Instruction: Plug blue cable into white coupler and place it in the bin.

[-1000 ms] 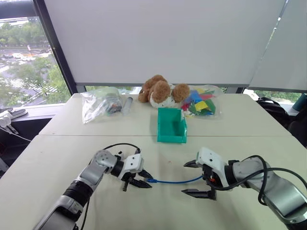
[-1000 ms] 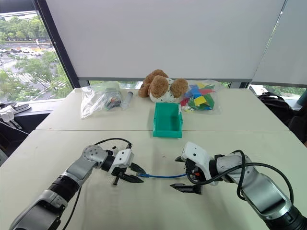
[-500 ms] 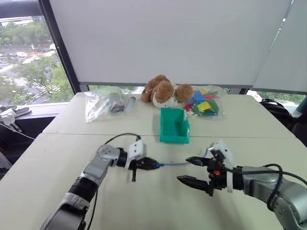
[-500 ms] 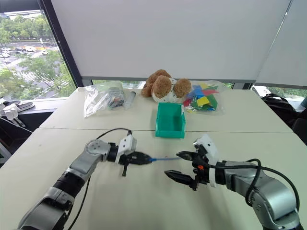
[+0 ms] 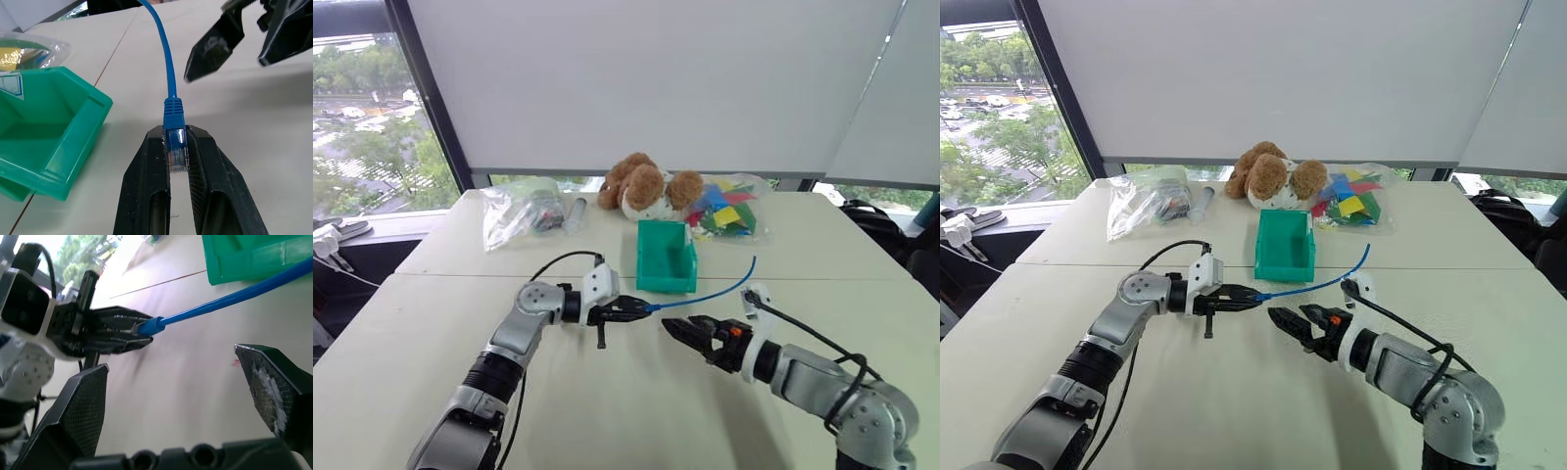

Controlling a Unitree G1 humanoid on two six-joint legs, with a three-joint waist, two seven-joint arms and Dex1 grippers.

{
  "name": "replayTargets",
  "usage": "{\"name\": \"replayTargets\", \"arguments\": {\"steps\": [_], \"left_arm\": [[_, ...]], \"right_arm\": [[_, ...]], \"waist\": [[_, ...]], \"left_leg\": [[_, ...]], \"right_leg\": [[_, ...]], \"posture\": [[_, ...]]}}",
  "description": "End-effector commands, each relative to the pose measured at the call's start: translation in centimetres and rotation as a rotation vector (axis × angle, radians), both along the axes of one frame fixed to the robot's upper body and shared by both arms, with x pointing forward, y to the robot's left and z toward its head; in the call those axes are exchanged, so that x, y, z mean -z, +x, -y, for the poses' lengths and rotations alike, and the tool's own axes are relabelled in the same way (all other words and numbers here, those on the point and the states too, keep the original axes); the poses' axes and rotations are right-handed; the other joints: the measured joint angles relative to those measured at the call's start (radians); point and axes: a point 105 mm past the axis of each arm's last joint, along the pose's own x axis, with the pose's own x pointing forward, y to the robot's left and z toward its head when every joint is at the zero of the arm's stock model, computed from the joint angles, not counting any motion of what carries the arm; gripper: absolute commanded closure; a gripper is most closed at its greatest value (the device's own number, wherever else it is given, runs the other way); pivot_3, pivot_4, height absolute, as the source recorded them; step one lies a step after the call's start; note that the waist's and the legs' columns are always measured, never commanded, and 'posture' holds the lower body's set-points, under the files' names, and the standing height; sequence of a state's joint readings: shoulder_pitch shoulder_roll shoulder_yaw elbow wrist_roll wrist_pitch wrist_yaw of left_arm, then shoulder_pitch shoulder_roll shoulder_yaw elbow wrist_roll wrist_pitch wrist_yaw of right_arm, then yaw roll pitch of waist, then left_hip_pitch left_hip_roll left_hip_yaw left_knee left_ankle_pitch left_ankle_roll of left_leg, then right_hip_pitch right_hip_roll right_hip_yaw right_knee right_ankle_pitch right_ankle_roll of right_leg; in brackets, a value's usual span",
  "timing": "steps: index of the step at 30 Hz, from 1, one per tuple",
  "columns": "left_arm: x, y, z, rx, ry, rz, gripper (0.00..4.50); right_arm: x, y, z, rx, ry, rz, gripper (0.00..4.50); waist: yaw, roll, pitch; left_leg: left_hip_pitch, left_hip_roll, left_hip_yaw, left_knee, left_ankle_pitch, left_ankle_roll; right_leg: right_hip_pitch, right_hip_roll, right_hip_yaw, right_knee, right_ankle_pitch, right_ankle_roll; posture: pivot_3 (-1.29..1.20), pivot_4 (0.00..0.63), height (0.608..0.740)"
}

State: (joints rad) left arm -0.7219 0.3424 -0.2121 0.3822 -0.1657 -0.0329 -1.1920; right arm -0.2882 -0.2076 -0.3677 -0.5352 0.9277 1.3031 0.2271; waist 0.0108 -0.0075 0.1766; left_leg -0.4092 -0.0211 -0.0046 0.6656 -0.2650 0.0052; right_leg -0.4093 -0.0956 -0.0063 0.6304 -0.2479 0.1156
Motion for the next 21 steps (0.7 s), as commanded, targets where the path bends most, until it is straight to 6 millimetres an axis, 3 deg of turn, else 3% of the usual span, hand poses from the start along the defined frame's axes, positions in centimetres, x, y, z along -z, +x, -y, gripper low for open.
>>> {"name": "replayTargets", "arguments": {"steps": [1,18,21], "left_arm": [[-2.2,0.0,0.4,0.019,-0.041,0.072,4.40],[-2.4,-0.5,0.6,0.025,-0.044,0.079,4.40],[-2.3,-0.5,0.6,0.024,-0.041,0.080,4.50]], "right_arm": [[-0.8,0.8,-0.5,0.025,0.082,0.004,0.00],[-1.3,2.2,-3.1,-0.003,0.169,-0.018,0.00],[-1.4,2.2,-3.2,-0.007,0.175,-0.012,0.91]], "waist": [[-0.002,0.000,0.000],[-0.008,0.000,0.000],[-0.008,0.000,0.000]], "left_leg": [[0.000,0.000,0.000,0.000,0.000,0.000],[0.000,0.001,0.000,0.000,0.000,0.000],[0.000,0.001,0.000,0.000,0.000,0.000]], "right_leg": [[0.000,0.000,0.000,0.000,0.000,0.000],[0.000,0.002,0.000,0.000,0.000,0.000],[0.000,0.002,0.000,0.000,0.000,0.000]], "posture": [[0.00,0.150,0.740],[0.00,0.150,0.740],[0.00,0.150,0.740]]}}
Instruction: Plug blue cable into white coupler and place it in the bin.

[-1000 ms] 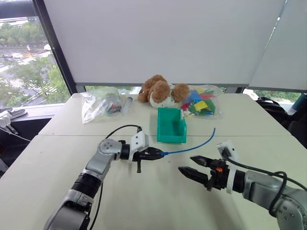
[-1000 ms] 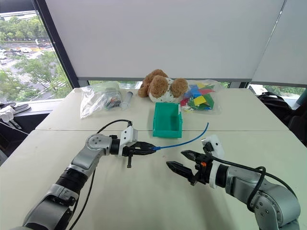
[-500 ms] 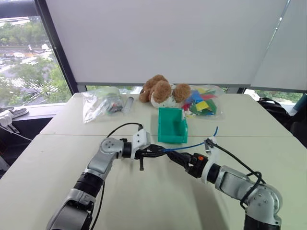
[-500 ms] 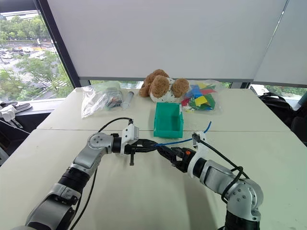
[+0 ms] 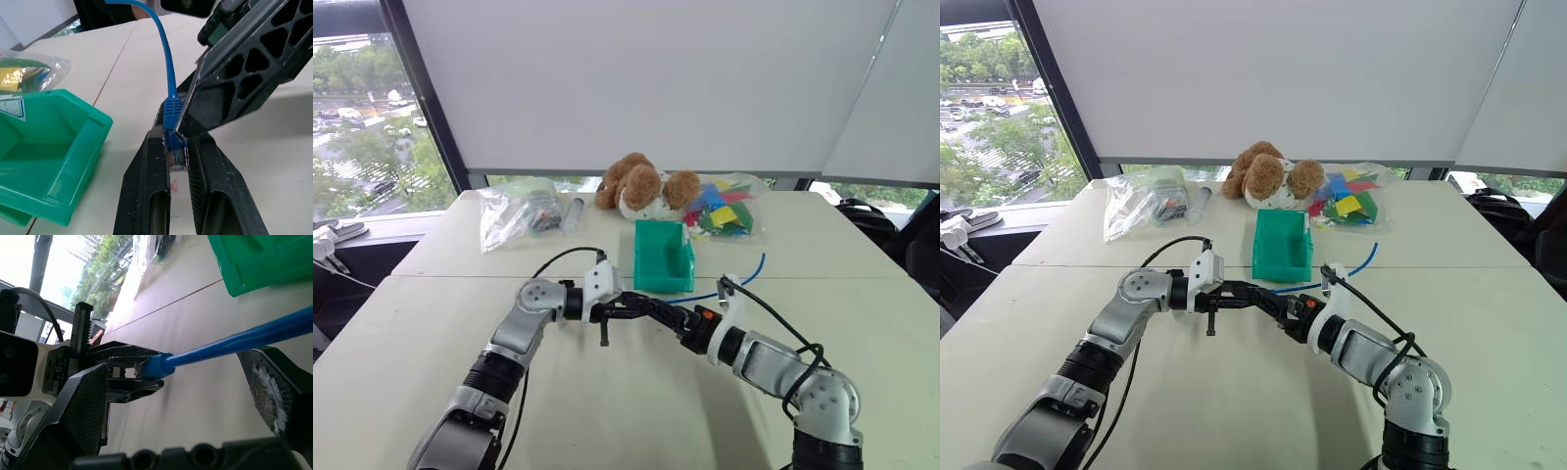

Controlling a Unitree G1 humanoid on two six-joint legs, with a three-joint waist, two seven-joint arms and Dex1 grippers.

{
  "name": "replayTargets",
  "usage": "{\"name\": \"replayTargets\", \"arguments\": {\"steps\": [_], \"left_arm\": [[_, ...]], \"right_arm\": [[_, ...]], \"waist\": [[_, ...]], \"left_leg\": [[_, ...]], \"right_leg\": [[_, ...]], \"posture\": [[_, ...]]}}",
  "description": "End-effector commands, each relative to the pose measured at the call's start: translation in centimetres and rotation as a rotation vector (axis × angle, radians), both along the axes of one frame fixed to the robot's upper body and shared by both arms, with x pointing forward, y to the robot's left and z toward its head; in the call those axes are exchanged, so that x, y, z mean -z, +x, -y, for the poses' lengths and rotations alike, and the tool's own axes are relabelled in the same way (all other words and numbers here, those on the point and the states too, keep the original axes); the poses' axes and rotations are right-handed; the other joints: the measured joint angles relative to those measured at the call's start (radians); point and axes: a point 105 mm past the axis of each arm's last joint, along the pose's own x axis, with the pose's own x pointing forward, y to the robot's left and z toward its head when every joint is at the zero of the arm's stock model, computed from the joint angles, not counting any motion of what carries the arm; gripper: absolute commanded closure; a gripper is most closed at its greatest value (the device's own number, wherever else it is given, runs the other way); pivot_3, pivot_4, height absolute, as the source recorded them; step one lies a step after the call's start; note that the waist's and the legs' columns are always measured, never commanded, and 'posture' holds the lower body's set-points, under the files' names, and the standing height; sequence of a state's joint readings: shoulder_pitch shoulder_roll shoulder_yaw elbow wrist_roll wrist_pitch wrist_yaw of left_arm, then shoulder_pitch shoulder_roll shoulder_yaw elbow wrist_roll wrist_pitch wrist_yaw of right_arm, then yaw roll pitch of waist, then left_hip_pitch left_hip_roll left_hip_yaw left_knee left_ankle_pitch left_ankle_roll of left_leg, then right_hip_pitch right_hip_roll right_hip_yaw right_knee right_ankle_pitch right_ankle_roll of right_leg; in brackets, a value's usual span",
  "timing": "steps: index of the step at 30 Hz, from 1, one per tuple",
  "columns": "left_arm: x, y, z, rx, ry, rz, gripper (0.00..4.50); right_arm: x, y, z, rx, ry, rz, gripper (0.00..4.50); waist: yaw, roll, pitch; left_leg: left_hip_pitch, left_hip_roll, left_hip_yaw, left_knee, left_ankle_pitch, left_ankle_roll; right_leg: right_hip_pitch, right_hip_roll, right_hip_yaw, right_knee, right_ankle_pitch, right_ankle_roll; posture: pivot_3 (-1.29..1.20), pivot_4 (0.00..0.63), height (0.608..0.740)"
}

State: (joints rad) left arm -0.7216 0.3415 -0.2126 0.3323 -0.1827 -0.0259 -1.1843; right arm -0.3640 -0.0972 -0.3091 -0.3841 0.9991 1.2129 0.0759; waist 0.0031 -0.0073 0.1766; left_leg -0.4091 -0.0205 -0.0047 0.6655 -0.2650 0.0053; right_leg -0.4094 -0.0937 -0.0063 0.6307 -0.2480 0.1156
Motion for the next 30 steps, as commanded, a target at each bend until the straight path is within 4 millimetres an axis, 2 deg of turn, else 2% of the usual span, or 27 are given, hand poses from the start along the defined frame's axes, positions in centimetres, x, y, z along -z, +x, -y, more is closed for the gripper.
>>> {"name": "replayTargets", "arguments": {"steps": [1,4,7,16,21,25,27,30], "left_arm": [[-1.3,-0.1,0.1,0.005,-0.017,0.046,4.50],[-1.1,-0.1,0.1,0.005,-0.011,0.046,4.50],[-0.9,-0.2,0.0,0.006,0.000,0.045,4.50],[-0.3,-0.4,-0.1,0.019,0.029,0.020,4.50],[-0.5,-0.5,-0.7,0.015,0.020,-0.023,2.05],[-1.1,0.0,-2.2,-0.039,0.034,-0.009,0.02],[-1.6,0.3,-3.4,-0.079,0.039,0.001,0.02],[-2.8,0.8,-6.6,-0.181,0.046,0.018,0.02]], "right_arm": [[-1.5,0.0,-0.5,-0.021,0.032,0.057,1.31],[-1.6,0.0,-0.5,-0.020,0.036,0.061,2.97],[-1.6,-0.1,-0.5,-0.020,0.039,0.065,4.45],[-2.1,-0.4,-0.6,-0.028,0.054,0.078,4.45],[-2.4,-0.4,-0.7,-0.029,0.052,0.088,4.50],[-2.8,-0.1,-0.6,-0.027,0.032,0.111,4.50],[-3.0,0.0,-0.4,-0.036,-0.052,0.151,4.50],[-2.8,-0.6,-0.3,-0.134,-0.421,0.306,4.50]], "waist": [[0.000,0.000,0.000],[-0.001,0.000,0.000],[-0.001,0.000,0.000],[-0.001,0.000,0.000],[-0.003,0.000,0.000],[-0.009,0.000,0.000],[-0.015,0.000,0.000],[-0.018,0.001,0.001]], "left_leg": [[0.000,0.000,0.000,0.000,0.000,0.000],[0.000,0.000,0.000,0.000,0.000,0.000],[0.000,0.000,0.000,0.000,0.000,0.000],[0.000,0.000,0.000,0.000,0.000,0.000],[0.000,0.000,0.000,0.000,0.000,0.000],[0.000,0.000,0.000,0.000,0.000,0.000],[0.000,0.000,0.000,-0.001,0.000,0.000],[0.000,0.000,0.000,-0.001,0.000,0.000]], "right_leg": [[0.000,0.000,0.000,0.000,0.000,0.000],[0.000,0.000,0.000,0.000,0.000,0.000],[0.000,0.000,0.000,0.000,0.000,0.000],[0.000,0.000,0.000,0.000,0.000,0.000],[0.000,0.000,0.000,0.000,0.000,0.000],[0.000,0.000,0.000,0.000,0.000,0.000],[0.000,0.000,0.000,0.000,0.000,0.000],[-0.001,0.000,0.000,0.000,0.000,0.000]], "posture": [[0.00,0.150,0.740],[0.00,0.150,0.740],[0.00,0.150,0.740],[0.00,0.150,0.740],[0.00,0.150,0.740],[0.00,0.150,0.740],[0.00,0.150,0.740],[0.00,0.150,0.740]]}}
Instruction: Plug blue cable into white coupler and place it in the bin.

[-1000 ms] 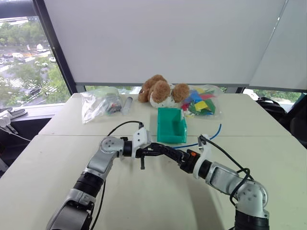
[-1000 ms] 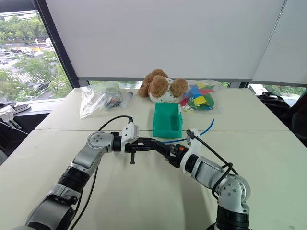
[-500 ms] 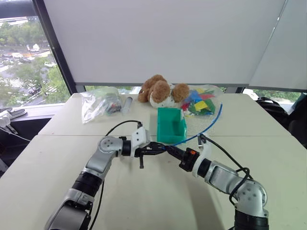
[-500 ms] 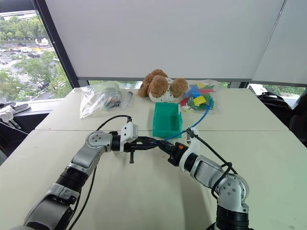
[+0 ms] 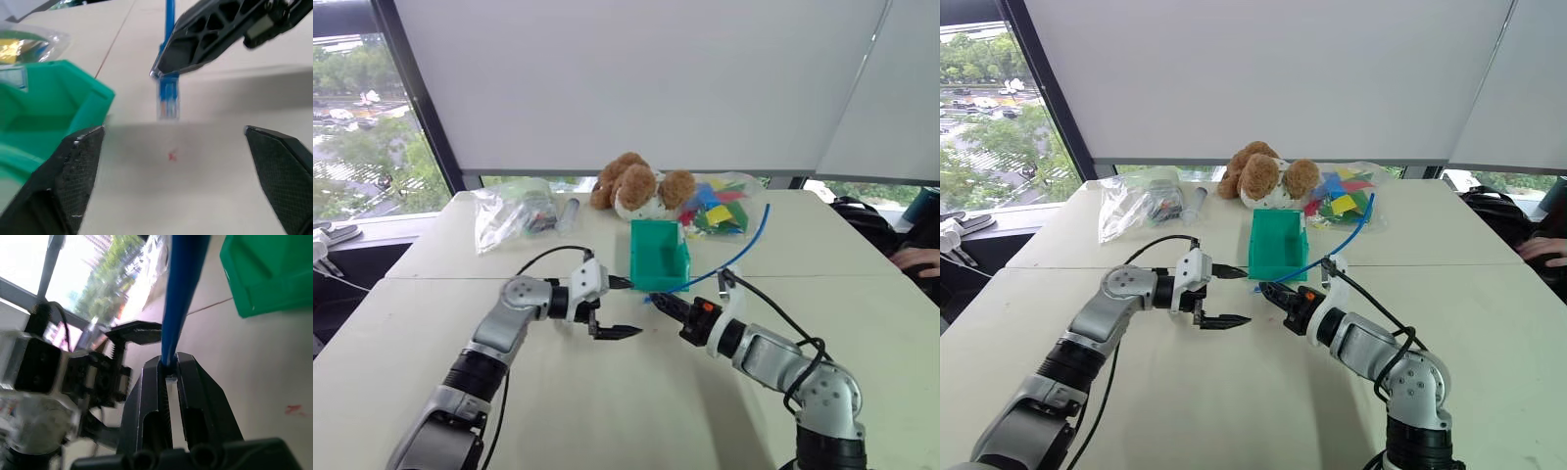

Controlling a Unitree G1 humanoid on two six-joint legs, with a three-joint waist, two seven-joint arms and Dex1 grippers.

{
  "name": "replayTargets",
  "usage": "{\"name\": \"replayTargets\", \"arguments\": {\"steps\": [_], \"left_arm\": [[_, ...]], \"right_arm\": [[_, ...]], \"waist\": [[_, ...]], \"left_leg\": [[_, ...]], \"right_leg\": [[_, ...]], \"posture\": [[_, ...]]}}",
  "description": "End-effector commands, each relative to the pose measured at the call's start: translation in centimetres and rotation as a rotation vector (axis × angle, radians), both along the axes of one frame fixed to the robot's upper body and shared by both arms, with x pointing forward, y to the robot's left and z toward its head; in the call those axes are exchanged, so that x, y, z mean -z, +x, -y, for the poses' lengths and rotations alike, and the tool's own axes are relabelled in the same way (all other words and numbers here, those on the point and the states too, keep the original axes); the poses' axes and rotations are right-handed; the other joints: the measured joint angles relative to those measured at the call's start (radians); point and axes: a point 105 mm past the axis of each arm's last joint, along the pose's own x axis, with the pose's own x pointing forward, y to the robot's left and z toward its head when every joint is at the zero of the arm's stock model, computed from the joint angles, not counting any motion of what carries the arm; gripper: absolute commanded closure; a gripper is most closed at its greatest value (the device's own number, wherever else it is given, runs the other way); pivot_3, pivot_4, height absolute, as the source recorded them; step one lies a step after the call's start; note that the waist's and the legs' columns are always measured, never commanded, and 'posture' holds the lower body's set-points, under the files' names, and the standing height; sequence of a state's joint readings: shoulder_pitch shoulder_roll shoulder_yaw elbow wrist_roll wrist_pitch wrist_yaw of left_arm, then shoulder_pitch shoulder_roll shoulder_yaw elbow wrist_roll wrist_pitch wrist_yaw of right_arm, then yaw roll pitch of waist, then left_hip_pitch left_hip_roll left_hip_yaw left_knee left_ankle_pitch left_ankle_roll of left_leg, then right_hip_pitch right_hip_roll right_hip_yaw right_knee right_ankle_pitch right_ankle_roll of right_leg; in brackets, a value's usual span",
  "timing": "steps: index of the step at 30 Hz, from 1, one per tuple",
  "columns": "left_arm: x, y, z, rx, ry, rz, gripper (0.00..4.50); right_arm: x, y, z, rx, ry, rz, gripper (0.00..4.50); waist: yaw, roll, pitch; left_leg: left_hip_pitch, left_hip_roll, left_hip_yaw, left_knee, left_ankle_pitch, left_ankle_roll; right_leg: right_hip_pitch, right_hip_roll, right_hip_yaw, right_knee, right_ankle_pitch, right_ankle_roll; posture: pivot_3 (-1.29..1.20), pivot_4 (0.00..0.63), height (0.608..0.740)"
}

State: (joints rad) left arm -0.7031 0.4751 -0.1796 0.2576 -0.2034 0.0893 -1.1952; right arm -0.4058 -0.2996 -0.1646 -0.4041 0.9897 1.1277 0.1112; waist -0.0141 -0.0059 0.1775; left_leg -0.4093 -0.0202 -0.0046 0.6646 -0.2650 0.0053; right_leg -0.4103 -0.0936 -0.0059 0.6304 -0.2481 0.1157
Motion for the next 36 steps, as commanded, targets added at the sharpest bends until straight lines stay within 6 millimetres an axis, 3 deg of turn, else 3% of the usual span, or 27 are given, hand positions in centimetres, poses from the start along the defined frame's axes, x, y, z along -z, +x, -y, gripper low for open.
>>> {"name": "replayTargets", "arguments": {"steps": [1,7,16,28,36], "left_arm": [[-2.5,0.5,-3.9,-0.117,-0.016,0.057,0.02],[-2.3,0.3,-9.0,-0.253,0.035,0.024,0.02],[1.2,0.5,-12.6,-0.382,0.075,-0.056,0.02],[4.8,2.8,-12.4,-0.397,0.025,-0.146,0.02],[6.5,2.8,-11.0,-0.384,-0.020,-0.189,0.02]], "right_arm": [[-1.3,-1.0,-0.5,-0.133,-0.324,0.238,4.50],[-1.9,-1.7,-1.2,-0.384,-0.590,0.462,4.50],[-2.2,-1.1,-2.0,-0.472,-0.641,0.547,4.50],[-2.4,-1.3,-2.3,-0.473,-0.640,0.564,4.50],[-2.3,-1.6,-1.8,-0.434,-0.647,0.556,4.50]], "waist": [[-0.003,0.000,0.000],[-0.002,0.000,0.000],[0.005,-0.001,0.001],[0.006,-0.002,0.001],[0.004,-0.002,0.001]], "left_leg": [[0.000,0.000,0.000,0.000,0.000,0.000],[0.000,0.002,0.000,-0.002,0.000,0.000],[0.000,0.001,0.000,-0.001,0.000,0.000],[0.000,0.000,0.000,-0.001,0.000,0.000],[0.000,0.000,0.001,-0.001,0.000,0.000]], "right_leg": [[-0.001,0.000,0.000,0.000,0.000,0.000],[-0.001,0.002,0.000,-0.001,-0.001,0.000],[0.000,0.000,0.000,-0.001,-0.001,0.000],[-0.001,-0.001,-0.001,-0.001,0.000,0.000],[-0.001,-0.001,-0.001,0.000,0.000,0.000]], "posture": [[0.00,0.150,0.740],[0.00,0.150,0.740],[0.00,0.150,0.740],[0.00,0.150,0.740],[0.00,0.150,0.740]]}}
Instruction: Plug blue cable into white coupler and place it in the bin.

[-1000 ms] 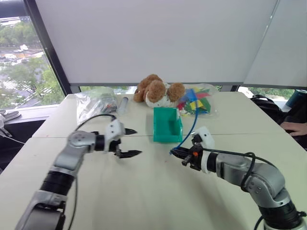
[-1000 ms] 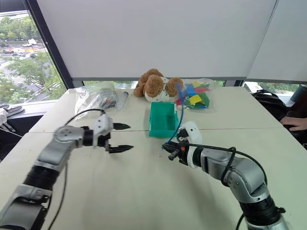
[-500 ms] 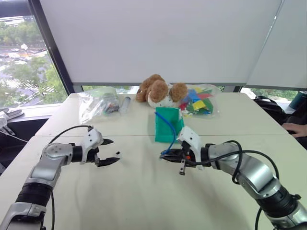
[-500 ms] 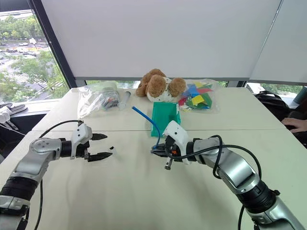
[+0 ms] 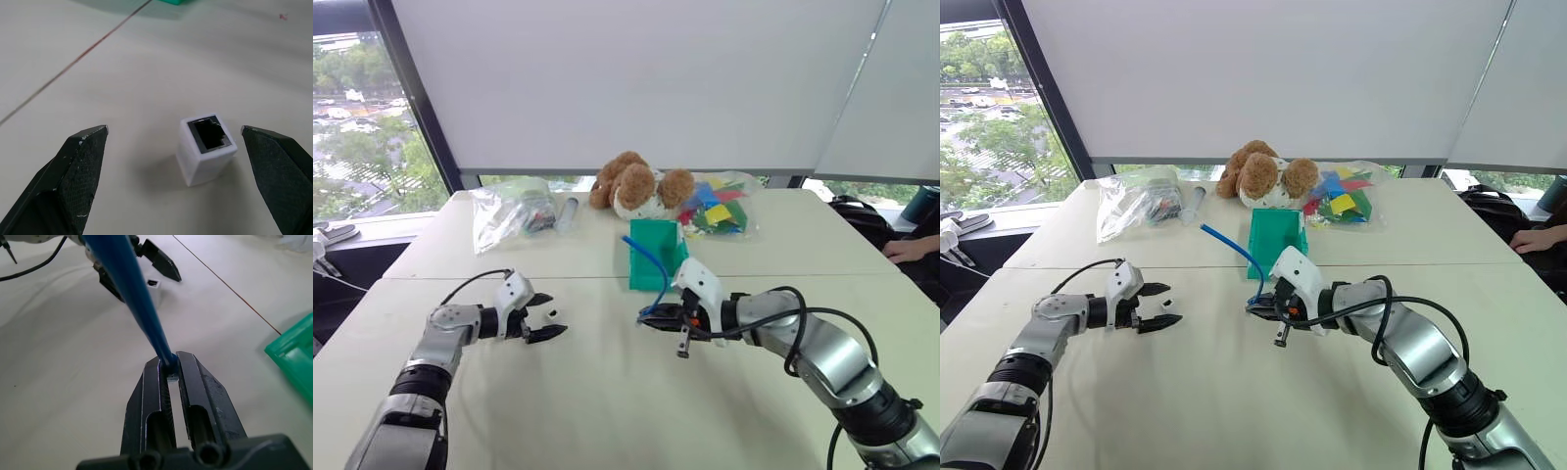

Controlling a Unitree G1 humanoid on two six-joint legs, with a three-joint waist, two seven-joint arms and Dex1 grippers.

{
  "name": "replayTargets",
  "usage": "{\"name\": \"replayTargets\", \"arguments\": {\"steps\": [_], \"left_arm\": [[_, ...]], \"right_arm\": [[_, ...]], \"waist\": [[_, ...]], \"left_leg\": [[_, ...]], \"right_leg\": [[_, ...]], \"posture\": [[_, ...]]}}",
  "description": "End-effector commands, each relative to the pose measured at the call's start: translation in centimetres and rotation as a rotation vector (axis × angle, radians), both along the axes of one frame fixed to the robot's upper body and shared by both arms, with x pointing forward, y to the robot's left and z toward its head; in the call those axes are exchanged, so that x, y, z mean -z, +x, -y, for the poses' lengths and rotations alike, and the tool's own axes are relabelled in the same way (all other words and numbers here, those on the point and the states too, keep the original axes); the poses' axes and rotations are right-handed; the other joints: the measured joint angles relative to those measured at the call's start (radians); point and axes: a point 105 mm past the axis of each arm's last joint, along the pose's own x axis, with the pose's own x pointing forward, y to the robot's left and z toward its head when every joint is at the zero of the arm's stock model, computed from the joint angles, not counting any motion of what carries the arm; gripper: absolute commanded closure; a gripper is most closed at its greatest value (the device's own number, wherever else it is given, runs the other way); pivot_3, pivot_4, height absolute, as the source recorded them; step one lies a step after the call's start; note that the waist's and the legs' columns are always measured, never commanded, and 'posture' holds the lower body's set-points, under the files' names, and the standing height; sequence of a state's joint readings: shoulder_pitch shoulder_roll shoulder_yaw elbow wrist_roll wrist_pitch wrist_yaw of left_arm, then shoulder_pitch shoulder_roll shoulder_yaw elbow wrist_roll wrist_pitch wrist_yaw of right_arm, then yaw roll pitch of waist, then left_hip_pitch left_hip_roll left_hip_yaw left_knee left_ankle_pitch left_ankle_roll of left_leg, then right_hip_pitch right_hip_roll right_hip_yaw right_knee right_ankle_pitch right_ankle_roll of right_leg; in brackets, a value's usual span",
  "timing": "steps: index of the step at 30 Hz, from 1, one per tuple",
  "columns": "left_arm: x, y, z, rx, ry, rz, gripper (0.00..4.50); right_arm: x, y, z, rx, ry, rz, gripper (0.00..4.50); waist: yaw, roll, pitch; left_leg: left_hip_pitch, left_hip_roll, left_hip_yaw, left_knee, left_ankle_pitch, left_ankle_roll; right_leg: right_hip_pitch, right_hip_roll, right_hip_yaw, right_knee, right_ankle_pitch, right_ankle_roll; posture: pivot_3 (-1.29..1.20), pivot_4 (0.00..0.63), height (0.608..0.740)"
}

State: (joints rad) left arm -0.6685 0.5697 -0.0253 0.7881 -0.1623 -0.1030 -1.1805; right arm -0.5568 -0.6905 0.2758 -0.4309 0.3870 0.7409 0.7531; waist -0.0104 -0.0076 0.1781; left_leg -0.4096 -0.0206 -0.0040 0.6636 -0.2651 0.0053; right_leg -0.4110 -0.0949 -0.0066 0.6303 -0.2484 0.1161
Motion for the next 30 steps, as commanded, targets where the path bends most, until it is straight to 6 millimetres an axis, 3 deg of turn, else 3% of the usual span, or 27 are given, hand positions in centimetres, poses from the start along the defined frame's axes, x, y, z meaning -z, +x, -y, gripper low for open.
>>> {"name": "replayTargets", "arguments": {"steps": [1,4,10,14,18,21,25,30], "left_arm": [[-0.3,0.0,0.2,0.004,-0.003,0.032,0.02],[-0.1,0.0,0.0,-0.014,0.000,0.041,0.89],[-0.2,-0.4,0.7,0.021,-0.024,0.048,4.02],[-1.3,-1.2,3.5,0.162,-0.063,0.056,4.10],[-1.4,-2.9,9.2,0.439,-0.057,0.028,4.10],[-0.8,-3.8,12.3,0.582,-0.028,0.020,4.10],[0.3,-4.1,14.6,0.675,0.023,-0.002,4.10],[2.0,-4.0,15.4,0.706,0.109,-0.016,4.10]], "right_arm": [[-1.5,-0.4,0.1,0.004,0.019,0.064,4.50],[-1.4,-0.5,0.2,0.011,0.018,0.064,4.50],[-1.7,-0.4,0.3,0.012,0.023,0.067,4.50],[-2.9,-0.4,0.7,-0.019,0.035,0.067,4.50],[-3.9,-0.3,1.0,-0.110,0.003,0.056,4.50],[-3.6,-0.2,0.9,-0.164,-0.038,0.040,4.50],[-2.2,0.3,1.0,-0.206,-0.114,0.037,4.50],[-1.0,0.2,0.5,-0.248,-0.135,0.004,4.50]], "waist": [[0.000,0.000,0.000],[0.000,0.000,0.000],[0.000,0.000,0.000],[0.005,0.000,0.000],[0.013,0.000,0.000],[0.019,0.000,0.000],[0.015,0.000,0.000],[0.013,0.000,0.000]], "left_leg": [[0.000,0.000,0.000,0.000,0.000,0.000],[0.000,0.000,0.000,0.000,0.000,0.000],[0.000,0.000,0.000,0.000,0.000,0.000],[0.000,0.000,0.000,0.000,0.000,0.000],[0.000,-0.001,0.000,0.001,0.000,0.000],[0.000,-0.001,0.000,0.002,0.000,0.000],[0.000,-0.001,0.001,0.002,0.000,0.000],[0.000,0.000,0.001,0.002,0.000,0.000]], "right_leg": [[0.000,0.000,0.000,0.000,0.000,0.000],[0.000,0.000,0.000,0.000,0.000,0.000],[0.000,0.000,0.000,0.000,0.000,0.000],[0.000,-0.001,0.000,0.000,0.000,0.000],[0.001,-0.002,0.000,-0.001,0.000,0.000],[0.001,-0.001,0.000,-0.001,0.000,0.000],[0.001,0.000,0.000,-0.001,0.000,0.000],[0.000,0.000,0.000,0.000,0.000,0.000]], "posture": [[0.00,0.150,0.740],[0.00,0.150,0.740],[0.00,0.150,0.740],[0.00,0.150,0.740],[0.00,0.150,0.740],[0.00,0.150,0.740],[0.00,0.150,0.740],[0.00,0.150,0.740]]}}
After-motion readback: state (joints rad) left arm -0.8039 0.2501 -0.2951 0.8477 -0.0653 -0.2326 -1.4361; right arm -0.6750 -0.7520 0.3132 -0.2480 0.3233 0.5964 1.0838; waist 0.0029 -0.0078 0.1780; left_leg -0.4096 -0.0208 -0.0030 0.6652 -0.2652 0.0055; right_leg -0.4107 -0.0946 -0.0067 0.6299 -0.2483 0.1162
